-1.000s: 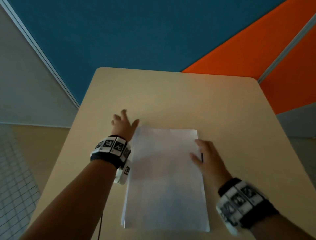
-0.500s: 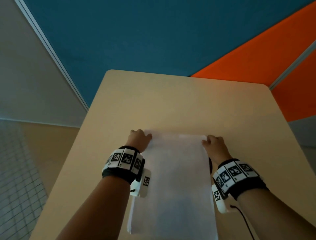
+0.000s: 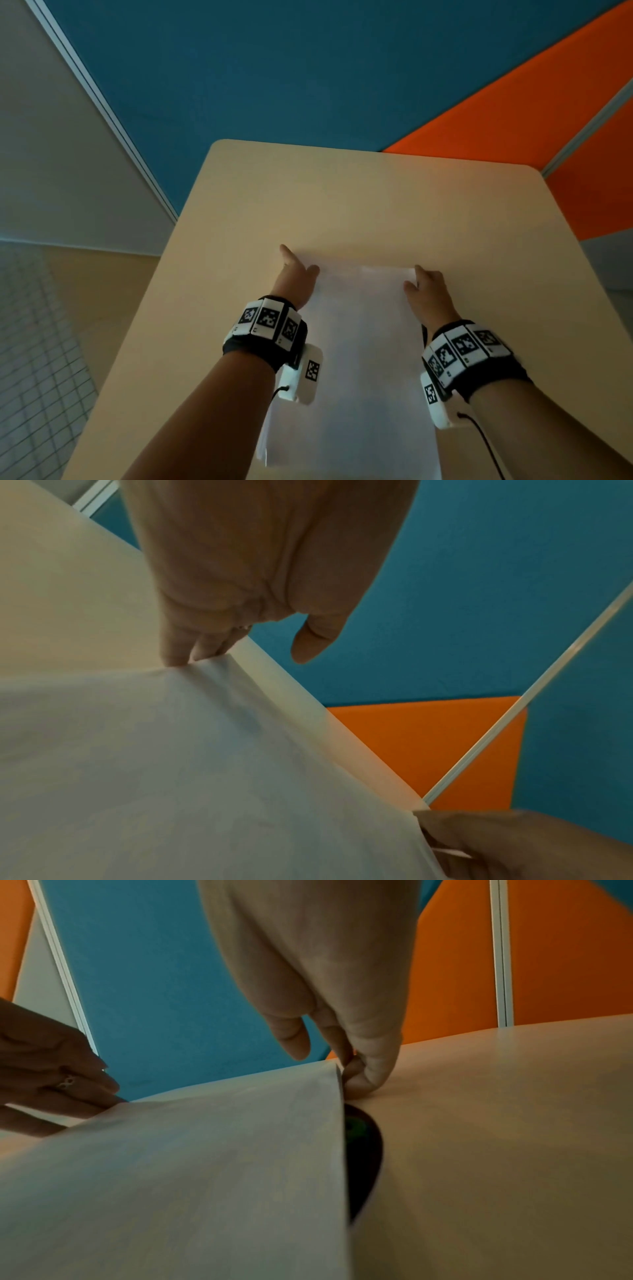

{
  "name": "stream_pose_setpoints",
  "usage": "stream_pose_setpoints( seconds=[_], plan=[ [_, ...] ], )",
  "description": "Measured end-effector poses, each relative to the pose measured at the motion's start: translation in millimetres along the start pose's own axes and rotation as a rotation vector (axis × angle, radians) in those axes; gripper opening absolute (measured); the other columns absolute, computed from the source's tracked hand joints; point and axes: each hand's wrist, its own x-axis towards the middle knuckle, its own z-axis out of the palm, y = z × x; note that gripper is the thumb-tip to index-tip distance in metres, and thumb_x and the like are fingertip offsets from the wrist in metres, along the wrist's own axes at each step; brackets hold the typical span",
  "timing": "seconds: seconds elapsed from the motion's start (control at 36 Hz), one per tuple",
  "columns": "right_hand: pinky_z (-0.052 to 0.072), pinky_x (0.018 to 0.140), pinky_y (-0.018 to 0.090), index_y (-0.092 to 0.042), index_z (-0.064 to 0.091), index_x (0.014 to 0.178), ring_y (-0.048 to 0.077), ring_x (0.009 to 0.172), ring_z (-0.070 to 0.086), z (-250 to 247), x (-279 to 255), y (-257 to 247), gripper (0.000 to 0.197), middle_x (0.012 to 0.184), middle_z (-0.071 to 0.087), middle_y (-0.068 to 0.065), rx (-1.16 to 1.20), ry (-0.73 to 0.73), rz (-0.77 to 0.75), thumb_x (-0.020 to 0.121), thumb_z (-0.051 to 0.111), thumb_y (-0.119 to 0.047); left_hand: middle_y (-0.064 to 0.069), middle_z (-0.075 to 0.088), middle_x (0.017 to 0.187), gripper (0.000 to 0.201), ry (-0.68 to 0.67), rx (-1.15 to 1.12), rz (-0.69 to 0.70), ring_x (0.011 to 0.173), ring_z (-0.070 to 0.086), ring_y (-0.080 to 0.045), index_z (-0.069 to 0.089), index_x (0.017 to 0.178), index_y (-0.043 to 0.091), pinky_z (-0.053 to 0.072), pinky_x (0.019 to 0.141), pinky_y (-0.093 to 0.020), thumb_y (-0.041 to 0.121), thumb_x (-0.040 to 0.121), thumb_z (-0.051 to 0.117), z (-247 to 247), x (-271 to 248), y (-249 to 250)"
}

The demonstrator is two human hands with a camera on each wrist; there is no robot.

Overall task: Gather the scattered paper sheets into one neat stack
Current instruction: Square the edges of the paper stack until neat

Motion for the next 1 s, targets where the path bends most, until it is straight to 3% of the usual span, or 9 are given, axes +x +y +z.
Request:
stream_pose_setpoints(
  seconds=[0.19, 0.36, 0.47, 0.58, 0.67, 0.81, 0.86, 0.92, 1.0],
  plan=[
    [0.029, 0.111, 0.04, -0.003, 0.034, 0.142, 0.039, 0.13, 0.035, -2.2, 1.9, 3.0, 0.046, 0.144, 0.03, 0.023, -0.007, 0.054, -0.002, 0.098, 0.038, -0.018, -0.017, 0.019, 0.156, 0.07, 0.067, -0.014, 0.017, 0.138, 0.033, -0.032, -0.013, 0.147, 0.007, 0.032, 0.109, -0.036, 0.017, 0.097, 0.036, -0.8, -3.5, -4.9],
    [0.026, 0.113, 0.04, -0.01, 0.02, 0.148, 0.039, 0.134, 0.032, -4.2, -6.3, 6.0, 0.053, 0.147, 0.026, 0.021, 0.009, 0.031, -0.036, 0.099, 0.037, -0.018, -0.018, 0.022, 0.155, 0.071, 0.046, 0.087, 0.063, 0.136, 0.035, -0.034, -0.009, 0.148, 0.008, 0.033, 0.108, -0.037, 0.02, 0.097, 0.038, -5.6, -6.8, -6.6],
    [0.037, 0.101, 0.038, 0.002, 0.039, 0.133, 0.037, 0.124, 0.041, -10.5, -27.6, 24.5, 0.041, 0.136, 0.039, 0.025, 0.059, 0.05, 0.018, 0.097, 0.039, -0.017, -0.023, 0.03, 0.15, 0.066, 0.057, 0.249, 0.075, 0.134, 0.038, -0.035, 0.006, 0.147, 0.001, 0.034, 0.107, -0.036, 0.02, 0.095, 0.043, -23.8, -25.2, -13.8],
    [0.04, 0.097, 0.036, 0.003, 0.05, 0.12, 0.034, 0.113, 0.05, -8.6, -68.0, 54.0, 0.031, 0.126, 0.045, 0.022, -0.011, -0.045, -0.033, 0.097, 0.04, -0.014, -0.022, 0.053, 0.13, 0.045, -0.004, 0.395, 0.019, 0.12, 0.051, -0.035, 0.036, 0.132, -0.001, 0.042, 0.099, -0.036, 0.019, 0.093, 0.045, -40.1, -55.3, -40.9],
    [0.04, 0.102, 0.04, 0.002, 0.046, 0.13, 0.034, 0.118, 0.05, -6.6, -90.4, 72.5, 0.035, 0.131, 0.043, 0.022, -0.047, -0.071, -0.075, 0.097, 0.043, -0.01, -0.017, 0.06, 0.111, 0.039, -0.075, 0.453, -0.055, 0.1, 0.058, -0.034, 0.042, 0.126, 0.0, 0.048, 0.091, -0.038, 0.021, 0.093, 0.045, -40.3, -73.8, -66.5],
    [0.037, 0.104, 0.031, -0.007, 0.029, 0.145, 0.027, 0.124, 0.046, -1.4, -114.3, 86.5, 0.048, 0.137, 0.039, 0.016, -0.078, -0.145, -0.071, 0.098, 0.039, -0.01, -0.002, 0.046, 0.08, 0.033, -0.102, 0.367, -0.046, 0.063, 0.045, -0.016, 0.043, 0.121, 0.003, 0.043, 0.071, -0.03, 0.018, 0.092, 0.046, -25.2, -98.5, -94.7],
    [0.038, 0.1, 0.03, -0.009, 0.025, 0.146, 0.027, 0.12, 0.048, 2.8, -123.1, 86.5, 0.049, 0.135, 0.04, 0.015, -0.096, -0.172, -0.069, 0.099, 0.037, -0.012, -0.005, 0.05, 0.087, 0.034, -0.116, 0.344, -0.025, 0.063, 0.043, -0.013, 0.042, 0.123, 0.003, 0.042, 0.072, -0.029, 0.016, 0.092, 0.045, -17.2, -110.3, -100.2],
    [0.04, 0.096, 0.031, -0.011, 0.023, 0.147, 0.029, 0.116, 0.051, 7.9, -130.9, 85.7, 0.049, 0.133, 0.04, 0.015, -0.117, -0.188, -0.063, 0.099, 0.036, -0.012, -0.016, 0.054, 0.113, 0.039, -0.13, 0.302, -0.009, 0.076, 0.044, -0.017, 0.038, 0.128, 0.003, 0.043, 0.079, -0.03, 0.014, 0.091, 0.046, -10.8, -122.1, -103.2],
    [0.044, 0.09, 0.034, -0.014, 0.019, 0.148, 0.032, 0.107, 0.055, 17.3, -141.8, 82.3, 0.054, 0.132, 0.039, 0.015, -0.142, -0.205, -0.077, 0.098, 0.037, -0.012, -0.018, 0.041, 0.134, 0.048, -0.14, 0.226, 0.019, 0.078, 0.044, -0.01, 0.032, 0.136, 0.006, 0.043, 0.084, -0.029, 0.01, 0.091, 0.047, -7.9, -132.5, -105.3]
  ],
)
